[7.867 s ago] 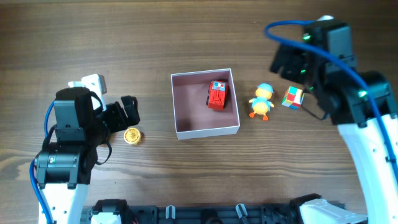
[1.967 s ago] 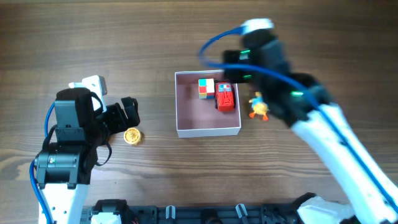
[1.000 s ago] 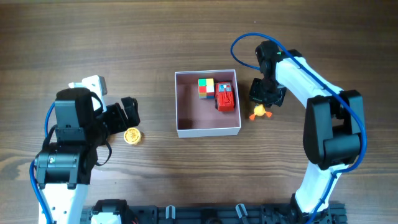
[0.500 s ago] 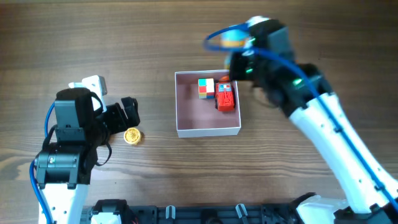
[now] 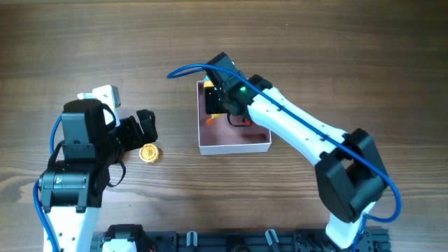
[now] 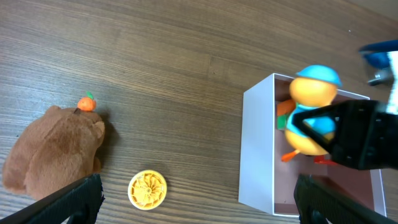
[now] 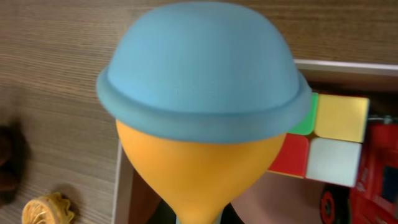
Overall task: Pack container
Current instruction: 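Place the duck into the box and withdraw the right gripper, then grasp the brown plush bear with the left gripper, then lower the bear into the box, release, and pull back left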
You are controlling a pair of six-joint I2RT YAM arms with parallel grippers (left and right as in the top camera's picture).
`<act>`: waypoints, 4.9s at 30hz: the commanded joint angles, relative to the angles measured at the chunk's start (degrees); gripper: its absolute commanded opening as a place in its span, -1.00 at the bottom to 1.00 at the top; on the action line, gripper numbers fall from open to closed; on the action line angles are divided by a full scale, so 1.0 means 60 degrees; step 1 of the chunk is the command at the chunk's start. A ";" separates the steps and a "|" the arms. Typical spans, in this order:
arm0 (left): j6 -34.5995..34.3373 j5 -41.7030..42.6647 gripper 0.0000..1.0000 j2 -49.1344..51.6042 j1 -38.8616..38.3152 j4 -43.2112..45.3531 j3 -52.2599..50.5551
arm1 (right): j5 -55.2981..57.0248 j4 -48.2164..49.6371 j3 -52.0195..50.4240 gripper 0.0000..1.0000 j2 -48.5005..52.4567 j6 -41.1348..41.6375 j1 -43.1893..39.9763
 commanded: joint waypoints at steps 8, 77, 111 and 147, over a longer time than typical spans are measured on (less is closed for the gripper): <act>-0.0080 0.0080 0.99 0.0004 -0.0062 -0.0015 0.0193 | -0.0233 0.0160 0.0018 0.18 0.0168 0.0226 0.0055; 0.1344 -0.0040 -0.92 0.5198 0.2448 -0.1031 0.2656 | 0.0776 -0.5315 -0.0670 0.99 -0.4550 -0.2616 -0.6637; 0.4382 0.0113 0.99 0.7180 -0.5654 0.1198 0.3071 | 0.0776 -0.5348 -0.0670 0.99 -0.4546 -0.2619 -0.6637; 0.1169 -0.1614 1.00 0.8663 -0.5643 0.1909 0.3606 | 0.0776 -0.5388 -0.0670 0.99 -0.4546 -0.2623 -0.6637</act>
